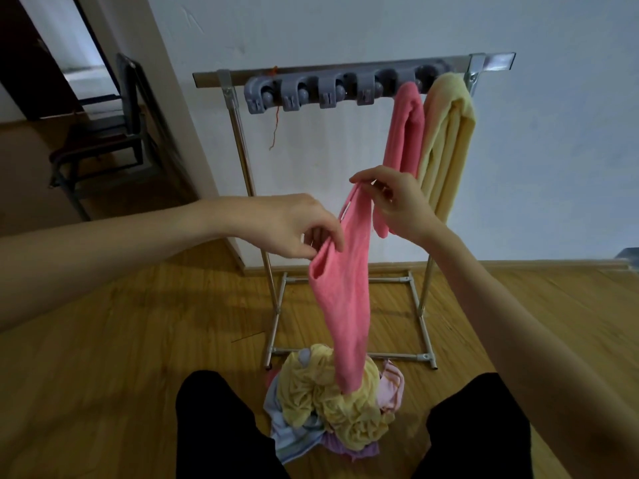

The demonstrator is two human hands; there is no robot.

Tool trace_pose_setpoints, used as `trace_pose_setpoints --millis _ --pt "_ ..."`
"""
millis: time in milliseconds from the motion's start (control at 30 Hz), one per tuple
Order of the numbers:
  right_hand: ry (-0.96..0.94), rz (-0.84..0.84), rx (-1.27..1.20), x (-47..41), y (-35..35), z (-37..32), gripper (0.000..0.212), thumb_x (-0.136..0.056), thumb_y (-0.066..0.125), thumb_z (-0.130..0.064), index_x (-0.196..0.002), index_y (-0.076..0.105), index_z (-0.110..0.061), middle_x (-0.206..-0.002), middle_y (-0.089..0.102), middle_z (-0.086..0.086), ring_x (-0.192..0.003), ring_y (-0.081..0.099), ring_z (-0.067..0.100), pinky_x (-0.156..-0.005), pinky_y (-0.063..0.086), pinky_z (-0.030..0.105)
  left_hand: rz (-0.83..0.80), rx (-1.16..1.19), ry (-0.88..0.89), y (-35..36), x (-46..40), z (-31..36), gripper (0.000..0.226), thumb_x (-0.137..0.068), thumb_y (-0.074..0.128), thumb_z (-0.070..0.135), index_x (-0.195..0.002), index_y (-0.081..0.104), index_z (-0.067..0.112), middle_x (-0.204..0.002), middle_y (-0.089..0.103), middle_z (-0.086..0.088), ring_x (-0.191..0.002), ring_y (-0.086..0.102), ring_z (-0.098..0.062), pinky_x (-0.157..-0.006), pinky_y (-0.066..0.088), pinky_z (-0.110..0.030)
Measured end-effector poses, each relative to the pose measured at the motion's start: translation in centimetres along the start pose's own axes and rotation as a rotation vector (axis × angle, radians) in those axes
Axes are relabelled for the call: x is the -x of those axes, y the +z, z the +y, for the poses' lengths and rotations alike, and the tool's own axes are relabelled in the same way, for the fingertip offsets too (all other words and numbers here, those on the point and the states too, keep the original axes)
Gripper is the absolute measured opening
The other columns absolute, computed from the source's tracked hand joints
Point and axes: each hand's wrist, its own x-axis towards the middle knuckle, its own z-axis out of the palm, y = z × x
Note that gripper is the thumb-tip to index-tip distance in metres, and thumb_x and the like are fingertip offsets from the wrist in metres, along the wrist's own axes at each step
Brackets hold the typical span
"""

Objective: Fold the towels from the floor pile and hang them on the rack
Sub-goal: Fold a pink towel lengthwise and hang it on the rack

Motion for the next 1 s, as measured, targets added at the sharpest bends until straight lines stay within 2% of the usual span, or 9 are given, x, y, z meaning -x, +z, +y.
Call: trace_pose_setpoints --millis 67,200,300,400,533,767,833,900,1000 --pt "-0.011 0.006 -0.005 0.2 0.1 0.0 0.023 -0.093 0.049 0.003 -0.106 0.066 -0.005 -0.074 0.052 -0.03 -0.062 0.057 -0.011 -0.067 0.046 0.018 0.108 -0.108 0.06 0.7 -0.1 0.0 0.022 -0.087 0.063 0.01 -0.108 0.068 0.017 -0.096 0.067 0.005 -0.082 0.058 0.0 -0.079 0.047 -0.015" --pt "0.019 -0.004 -0.004 0.3 -0.4 0.1 0.019 -0.093 0.051 0.002 -0.105 0.066 -0.003 -0.063 0.055 -0.029 -0.058 0.056 -0.012 -0.054 0.04 0.006 0.371 -0.445 0.238 1.8 -0.4 -0.3 0.009 -0.087 0.064 0.023 -0.087 0.063 0.014 -0.101 0.057 -0.002 -0.091 0.049 -0.013 -0.076 0.042 -0.022" --pt "0.024 -0.004 -0.007 0.5 -0.7 -0.2 0.019 -0.093 0.051 0.001 -0.105 0.065 -0.004 -0.08 0.055 -0.021 -0.06 0.057 -0.011 -0.052 0.04 0.005 0.351 -0.468 0.324 1.8 -0.8 -0.3 0.008 -0.09 0.057 0.023 -0.088 0.061 0.016 -0.104 0.063 -0.002 -0.096 0.056 -0.016 -0.093 0.045 -0.033" --pt "0.041 0.012 -0.021 0.7 -0.8 -0.4 0.019 -0.092 0.053 0.001 -0.106 0.066 -0.003 -0.081 0.055 -0.019 -0.06 0.058 -0.011 -0.052 0.041 0.006 0.351 -0.438 0.268 1.7 -0.7 -0.9 0.007 -0.093 0.052 0.018 -0.089 0.058 0.017 -0.081 0.062 0.004 -0.077 0.057 -0.014 -0.095 0.043 -0.036" --pt "0.067 0.025 -0.109 0.9 -1.2 -0.7 0.018 -0.089 0.057 0.005 -0.103 0.067 0.0 -0.072 0.06 -0.014 -0.053 0.059 -0.004 -0.049 0.041 0.006 0.456 -0.392 0.17 2.1 -0.8 -1.9 0.004 -0.092 0.055 0.017 -0.093 0.058 0.016 -0.08 0.06 0.003 -0.075 0.055 -0.016 -0.086 0.04 -0.032" --pt "0.046 0.014 -0.281 1.2 -1.5 -2.1 0.016 -0.087 0.061 0.006 -0.102 0.067 0.007 -0.057 0.064 -0.022 -0.049 0.06 -0.003 -0.048 0.042 0.006 0.698 -0.289 0.037 2.3 -1.4 -1.6 0.029 -0.094 0.04 0.038 -0.096 0.061 0.018 -0.076 0.063 0.006 -0.07 0.055 -0.011 -0.077 0.043 -0.033" --pt "0.038 0.026 -0.301 1.1 -1.8 -2.8 0.016 -0.086 0.063 0.003 -0.102 0.069 0.004 -0.063 0.067 -0.017 -0.053 0.062 -0.001 -0.049 0.048 0.014 0.766 -0.249 0.034 2.2 -1.6 -1.4 0.028 -0.094 0.042 0.038 -0.097 0.061 0.018 -0.075 0.062 0.007 -0.066 0.053 -0.008 -0.075 0.043 -0.032" --pt "0.039 0.035 -0.328 1.1 -1.9 -3.2 0.016 -0.086 0.065 0.0 -0.101 0.07 0.001 -0.077 0.072 -0.003 -0.063 0.065 0.005 -0.061 0.057 0.035 0.815 -0.222 0.02 2.1 -1.7 -1.4 0.029 -0.094 0.043 0.04 -0.098 0.061 0.018 -0.074 0.061 0.008 -0.065 0.053 -0.008 -0.076 0.043 -0.03" --pt "0.045 0.039 -0.358 1.0 -2.0 -3.6 0.016 -0.085 0.067 -0.003 -0.1 0.071 0.002 -0.086 0.073 0.006 -0.072 0.068 0.017 -0.072 0.054 0.051 0.879 -0.194 -0.004 2.2 -1.8 -1.4 0.03 -0.093 0.05 0.043 -0.096 0.062 0.016 -0.072 0.063 0.005 -0.063 0.057 -0.011 -0.078 0.043 -0.03"
